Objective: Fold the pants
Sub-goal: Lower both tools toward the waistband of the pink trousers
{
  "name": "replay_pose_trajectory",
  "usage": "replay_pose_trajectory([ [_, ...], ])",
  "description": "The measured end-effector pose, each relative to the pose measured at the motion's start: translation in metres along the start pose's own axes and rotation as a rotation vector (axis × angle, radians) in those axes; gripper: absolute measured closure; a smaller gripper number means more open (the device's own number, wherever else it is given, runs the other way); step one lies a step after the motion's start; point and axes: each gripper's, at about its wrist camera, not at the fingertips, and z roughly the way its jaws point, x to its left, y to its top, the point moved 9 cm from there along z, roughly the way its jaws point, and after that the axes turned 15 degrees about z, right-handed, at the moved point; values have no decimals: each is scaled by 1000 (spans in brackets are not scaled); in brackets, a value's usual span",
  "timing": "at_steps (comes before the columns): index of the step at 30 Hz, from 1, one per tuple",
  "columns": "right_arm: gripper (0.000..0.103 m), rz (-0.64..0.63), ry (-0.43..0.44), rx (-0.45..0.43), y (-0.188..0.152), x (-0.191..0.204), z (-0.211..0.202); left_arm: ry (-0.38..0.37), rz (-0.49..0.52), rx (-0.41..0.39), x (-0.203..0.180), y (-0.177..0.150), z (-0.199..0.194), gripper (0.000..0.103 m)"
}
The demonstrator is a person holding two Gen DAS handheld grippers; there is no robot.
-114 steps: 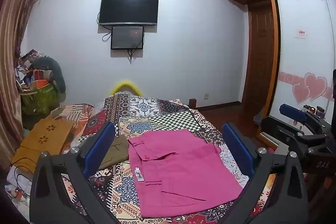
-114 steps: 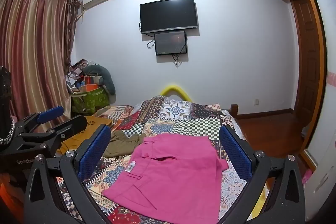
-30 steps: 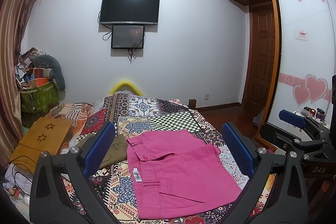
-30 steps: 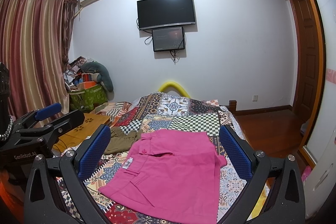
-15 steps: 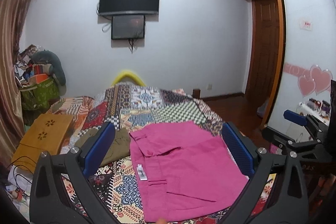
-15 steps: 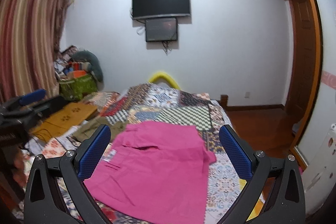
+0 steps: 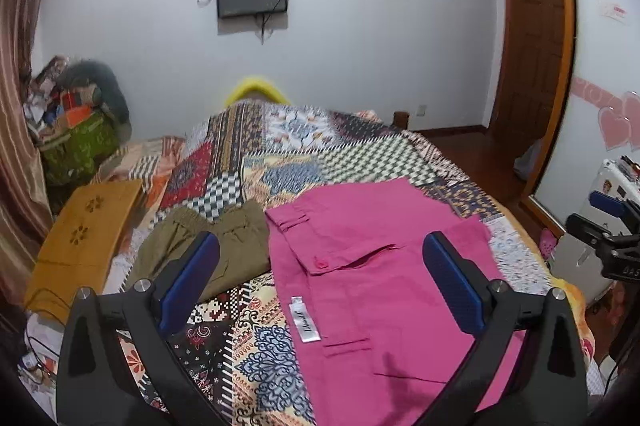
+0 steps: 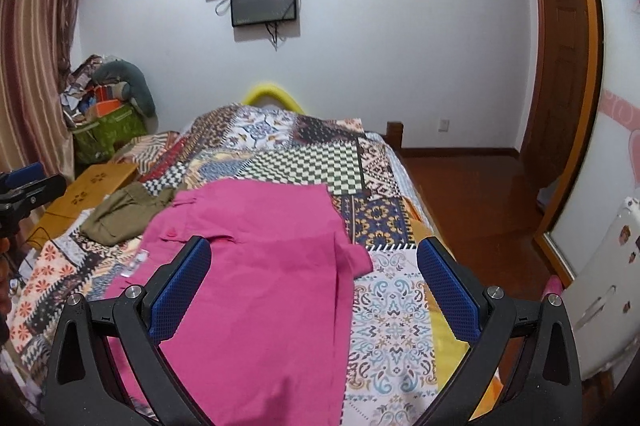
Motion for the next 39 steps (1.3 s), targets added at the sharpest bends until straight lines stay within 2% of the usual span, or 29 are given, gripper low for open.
replay_pose_trajectory([
  [5, 1, 4, -7, 60, -7, -6, 28, -10, -23, 78, 11, -17, 45, 0],
  [8, 7, 0, -16, 105, -15, -10, 46, -10, -10, 121, 13, -29, 69, 0],
  [12, 12, 9, -6, 178, -30, -12, 70, -86, 6, 198, 4, -47, 98, 1],
  [14, 18, 19, -3, 211, -36, -14, 81, -115, 19, 233, -2, -55, 111, 14],
  [17, 24, 25, 4, 254, -43, -17, 93, -168, 28, 287, -10, -66, 128, 21],
  [20, 34, 25, 21, 294, -48, -17, 104, -194, 30, 311, -15, -74, 135, 28],
  [22, 36, 25, 26, 311, -50, -18, 111, -206, 31, 325, -18, -78, 140, 32],
  [25, 45, 23, 33, 338, -52, -21, 122, -232, 9, 349, -18, -84, 147, 37],
  [28, 46, 26, 42, 367, -58, -24, 131, -245, 14, 378, -19, -90, 153, 43],
  [32, 55, 39, 66, 404, -65, -24, 138, -268, 16, 399, -23, -97, 158, 45],
  [39, 56, 26, 60, 441, -75, -26, 154, -291, -12, 420, -25, -103, 168, 45],
])
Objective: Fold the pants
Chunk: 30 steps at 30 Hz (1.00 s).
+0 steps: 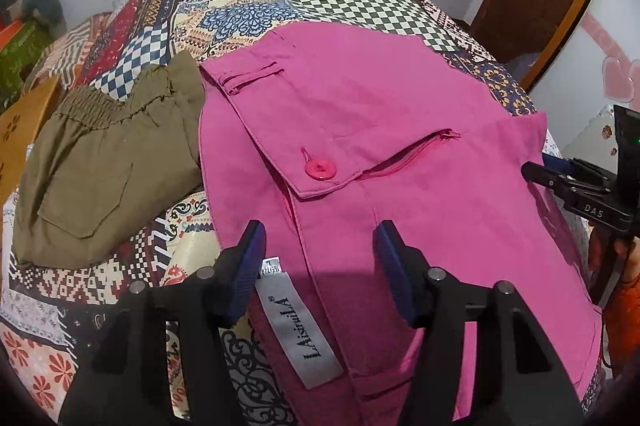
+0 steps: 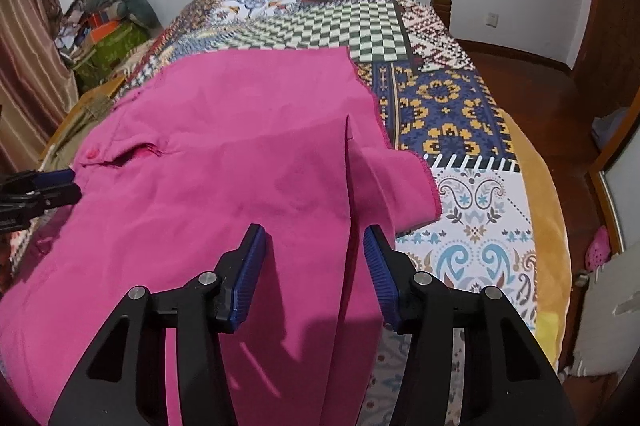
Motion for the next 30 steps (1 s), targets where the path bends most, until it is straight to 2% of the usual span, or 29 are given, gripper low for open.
replay_pose_trajectory([
  [4, 70, 30, 37, 23, -2, 1, 6, -11, -17, 3, 2, 2, 2, 47],
  [7, 71, 42, 56, 21, -1, 2, 5, -31, -35, 1, 2, 4, 4, 52],
  [10, 78, 46, 78, 27, 0, 5, 5, -33, -35, -1, 1, 6, 5, 55],
  [15, 84, 50, 91, 24, 0, 7, 4, -32, -19, -4, -2, 9, 4, 59],
  [17, 89, 44, 96, 25, 0, 9, 3, -60, -22, -1, -5, 8, 5, 67],
  [19, 91, 32, 94, 26, -1, 12, 4, -67, -23, 1, -5, 8, 5, 68],
  [22, 93, 28, 100, 30, -2, 13, 4, -89, -26, -5, -7, 7, 3, 75],
  [25, 93, 34, 109, 38, -2, 12, 5, -84, -16, -4, -8, 6, 1, 84],
  [28, 93, 24, 97, 38, -4, 12, 5, -34, 10, -10, -6, 6, -2, 97],
  [30, 94, 12, 85, 30, -5, 12, 4, -30, 10, -16, -3, 5, -4, 100],
])
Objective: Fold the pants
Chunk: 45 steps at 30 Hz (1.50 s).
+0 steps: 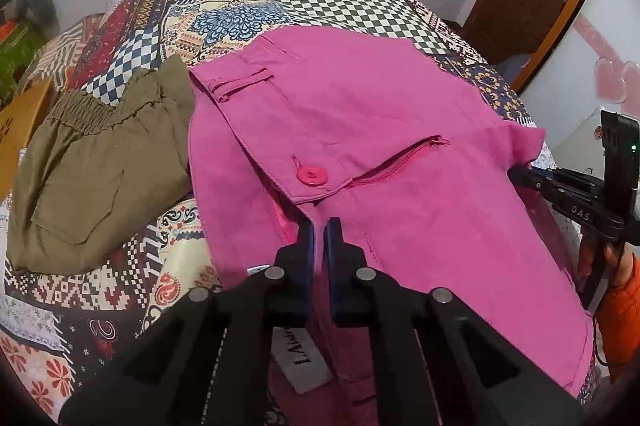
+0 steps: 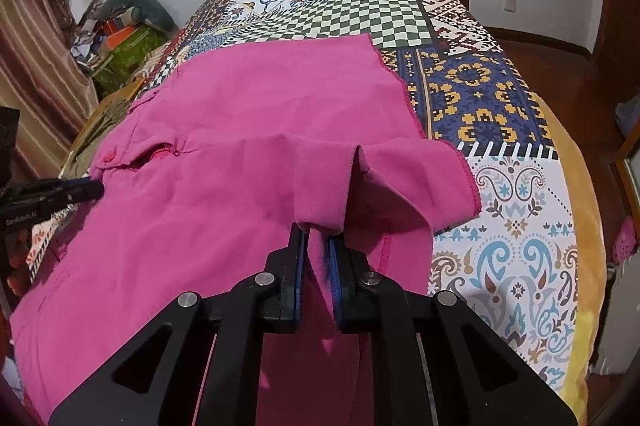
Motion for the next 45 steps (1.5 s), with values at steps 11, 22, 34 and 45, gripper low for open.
replay_pose_trajectory([
  [11, 97, -21, -31, 16, -9, -3, -1, 18, -6, -21, 10, -1, -10, 100],
  [22, 97, 4, -39, 34, -18, -11, -7, 64, 11, -2, 10, -8, -8, 100],
  [34, 96, 0, -64, -8, -8, -3, -40, 126, 12, -20, 8, 3, -44, 69],
  [45, 73, -24, -71, -116, 41, -1, -55, 169, 12, -78, 35, 48, -47, 60],
])
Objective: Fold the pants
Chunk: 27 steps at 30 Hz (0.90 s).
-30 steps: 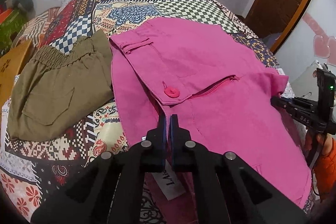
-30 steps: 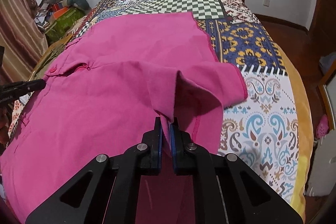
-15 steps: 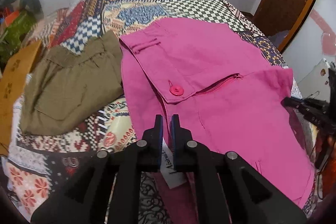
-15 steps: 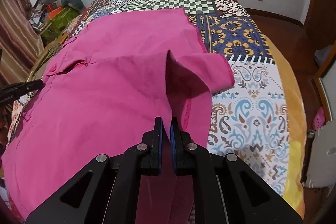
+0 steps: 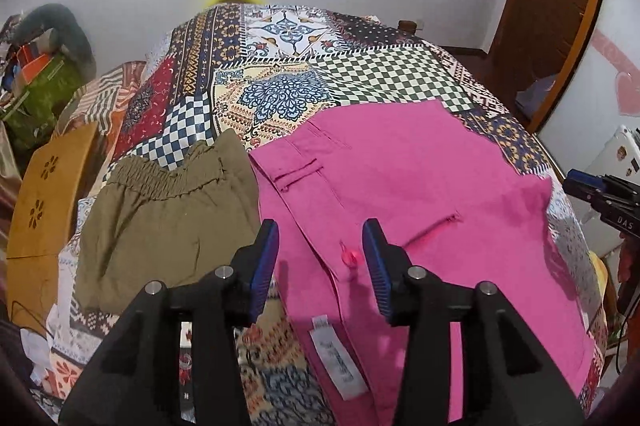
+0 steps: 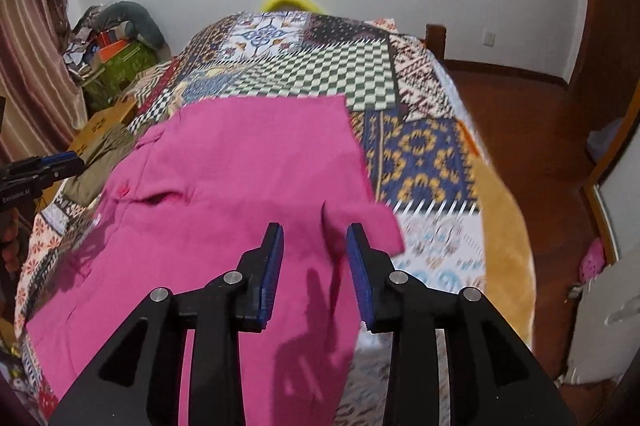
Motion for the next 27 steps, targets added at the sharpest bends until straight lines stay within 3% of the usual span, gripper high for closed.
replay_pose_trajectory([
  [13, 73, 3, -43, 67, 18, -29, 62, -65, -27, 112, 1, -11, 70, 60],
  [23, 73, -11, -10, 150, 14, -25, 97, -82, -44, 98, 4, -6, 82, 60],
  [27, 70, -13, 6, 151, 11, -18, 100, -75, -75, 86, 8, -7, 85, 70],
])
